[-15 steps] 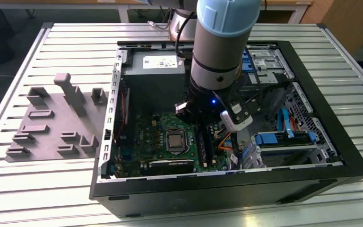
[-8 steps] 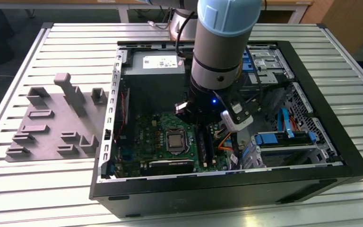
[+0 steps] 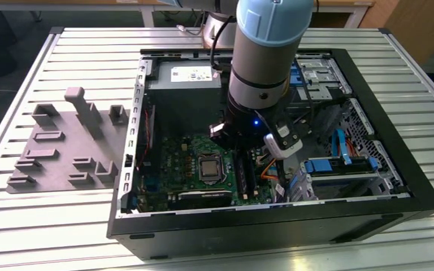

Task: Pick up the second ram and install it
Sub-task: 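Insert the second ram into the second slot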

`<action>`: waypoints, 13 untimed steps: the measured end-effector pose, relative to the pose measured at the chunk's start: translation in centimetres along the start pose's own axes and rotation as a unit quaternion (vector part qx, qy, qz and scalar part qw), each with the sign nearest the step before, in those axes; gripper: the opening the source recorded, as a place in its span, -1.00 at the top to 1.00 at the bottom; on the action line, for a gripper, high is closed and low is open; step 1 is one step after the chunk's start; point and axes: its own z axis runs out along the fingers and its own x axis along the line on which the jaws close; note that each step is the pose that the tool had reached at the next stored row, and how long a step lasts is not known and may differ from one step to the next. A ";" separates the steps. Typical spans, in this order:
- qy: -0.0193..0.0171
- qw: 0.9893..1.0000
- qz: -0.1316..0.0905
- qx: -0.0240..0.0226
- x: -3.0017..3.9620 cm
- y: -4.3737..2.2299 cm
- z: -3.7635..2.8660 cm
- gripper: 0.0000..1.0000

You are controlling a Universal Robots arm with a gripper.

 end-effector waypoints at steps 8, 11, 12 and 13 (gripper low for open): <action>0.000 1.000 0.000 0.000 0.00 -0.04 0.04 0.72; 0.000 1.000 0.000 0.000 0.00 -0.04 0.04 0.72; 0.000 1.000 0.000 0.000 0.00 -0.04 0.04 0.72; 0.000 1.000 0.000 0.000 0.00 -0.04 0.04 0.72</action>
